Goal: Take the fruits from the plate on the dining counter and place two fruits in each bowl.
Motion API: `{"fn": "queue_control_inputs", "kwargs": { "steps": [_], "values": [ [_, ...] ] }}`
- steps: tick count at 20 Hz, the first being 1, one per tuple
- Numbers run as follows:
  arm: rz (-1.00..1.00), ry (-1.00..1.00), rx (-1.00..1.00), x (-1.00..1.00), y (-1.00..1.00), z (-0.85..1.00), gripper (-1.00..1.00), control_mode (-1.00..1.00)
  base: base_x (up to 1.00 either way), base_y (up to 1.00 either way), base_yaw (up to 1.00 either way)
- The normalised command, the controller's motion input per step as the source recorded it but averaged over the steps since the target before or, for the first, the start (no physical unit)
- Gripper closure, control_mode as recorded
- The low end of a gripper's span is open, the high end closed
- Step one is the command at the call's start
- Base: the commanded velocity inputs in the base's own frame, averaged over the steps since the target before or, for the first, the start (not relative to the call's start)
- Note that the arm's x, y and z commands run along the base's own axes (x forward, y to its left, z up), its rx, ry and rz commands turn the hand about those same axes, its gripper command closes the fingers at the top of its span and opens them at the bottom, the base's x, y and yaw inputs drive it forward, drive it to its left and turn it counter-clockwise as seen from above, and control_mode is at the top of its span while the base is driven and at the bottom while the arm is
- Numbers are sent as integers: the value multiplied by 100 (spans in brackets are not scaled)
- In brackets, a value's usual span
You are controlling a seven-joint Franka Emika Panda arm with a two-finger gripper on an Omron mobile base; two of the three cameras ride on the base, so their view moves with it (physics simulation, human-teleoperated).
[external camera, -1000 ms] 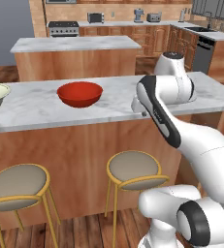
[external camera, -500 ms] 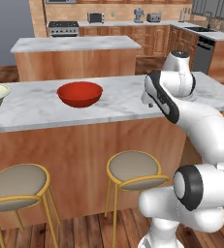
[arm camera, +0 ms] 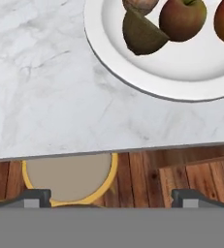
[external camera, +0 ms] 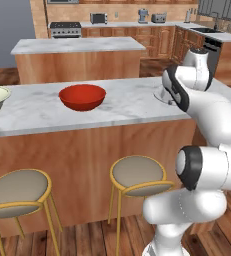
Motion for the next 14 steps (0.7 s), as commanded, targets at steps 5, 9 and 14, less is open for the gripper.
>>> {"fn": "queue_control_inputs", "kwargs": {
  "steps": [5,9,14],
  "values": [
    [-12,2,0,27,-25,0,-100,-100,0,0,0],
    [-10,0,0,36,-16,-3,-100,-100,0,0,0],
    [-10,0,0,50,-1,-7,-100,-100,0,0,0]
  ]
}}
